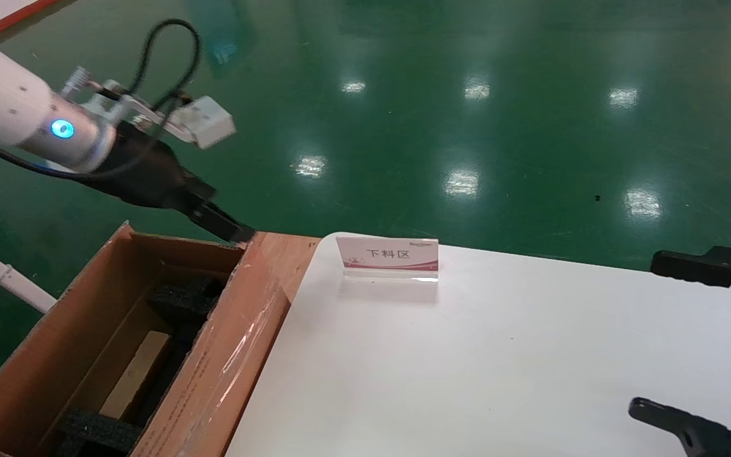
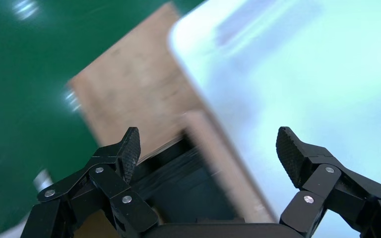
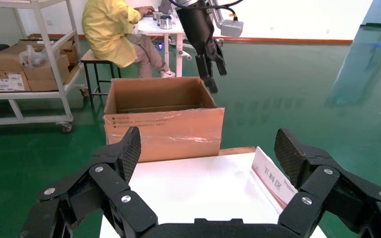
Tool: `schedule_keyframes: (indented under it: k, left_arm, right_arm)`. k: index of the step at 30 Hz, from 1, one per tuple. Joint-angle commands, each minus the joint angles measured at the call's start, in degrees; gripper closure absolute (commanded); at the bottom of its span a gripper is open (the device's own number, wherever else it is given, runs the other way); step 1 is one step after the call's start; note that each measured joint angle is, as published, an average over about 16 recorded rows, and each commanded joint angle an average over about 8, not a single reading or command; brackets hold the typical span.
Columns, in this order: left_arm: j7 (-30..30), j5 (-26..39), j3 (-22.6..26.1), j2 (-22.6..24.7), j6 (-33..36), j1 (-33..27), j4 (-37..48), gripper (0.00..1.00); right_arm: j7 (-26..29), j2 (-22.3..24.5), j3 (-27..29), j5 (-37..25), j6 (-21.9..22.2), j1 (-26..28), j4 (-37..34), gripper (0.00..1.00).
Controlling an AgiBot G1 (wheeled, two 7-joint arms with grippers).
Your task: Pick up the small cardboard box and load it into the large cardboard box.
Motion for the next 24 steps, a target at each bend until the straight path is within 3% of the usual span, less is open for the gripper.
schedule_keyframes:
  k: [1,24]
  left_arm:
    - [1.3,-0.6,-3.1,-0.1,0.7,2.1,-0.5,0.0]
    - [20.9,-9.4,-48.6,-1.7,11.7,35.2,-4.6,0.0]
  right_arm:
    - [0.0,0.0,0.0,0.0,0.0,0.0,0.0,0.0]
    - [0.2,-0.1,0.3,-0.2,-0.1,-0.1,0.1,0.0]
